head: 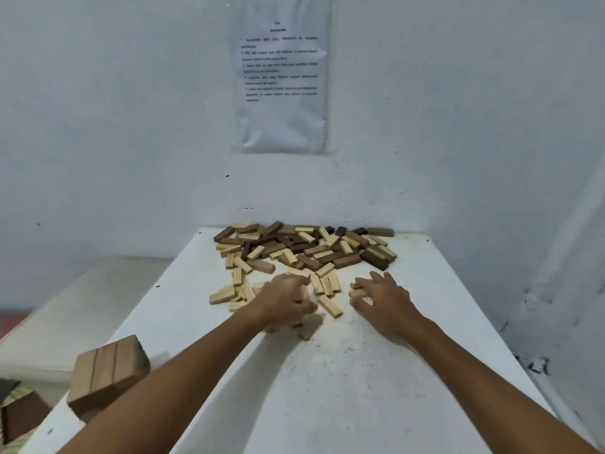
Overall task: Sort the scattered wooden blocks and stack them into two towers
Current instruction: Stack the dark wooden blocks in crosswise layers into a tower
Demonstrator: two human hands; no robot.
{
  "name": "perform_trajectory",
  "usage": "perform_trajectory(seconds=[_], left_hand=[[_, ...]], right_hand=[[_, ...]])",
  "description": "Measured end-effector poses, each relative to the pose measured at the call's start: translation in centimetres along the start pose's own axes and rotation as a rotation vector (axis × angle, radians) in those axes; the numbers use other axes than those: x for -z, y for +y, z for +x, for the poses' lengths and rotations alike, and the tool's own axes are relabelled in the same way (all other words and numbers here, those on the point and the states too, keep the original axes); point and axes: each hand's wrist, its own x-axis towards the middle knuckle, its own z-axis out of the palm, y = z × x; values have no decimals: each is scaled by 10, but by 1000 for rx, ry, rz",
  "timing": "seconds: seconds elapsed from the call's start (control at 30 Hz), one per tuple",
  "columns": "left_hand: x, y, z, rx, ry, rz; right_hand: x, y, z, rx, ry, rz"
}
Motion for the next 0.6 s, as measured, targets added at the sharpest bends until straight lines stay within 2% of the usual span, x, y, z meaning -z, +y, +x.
perform_trajectory(seconds=[0.17,0.4,0.6], left_hand=[[-23,-2,35,9,33,177],[-24,-2,84,-29,68,250],[-33,9,112,-136,71,260]], right_hand=[[-9,37,19,-49,-97,-71],[-5,58,82,-109,90,-1],[-4,67,111,-76,79,-74]])
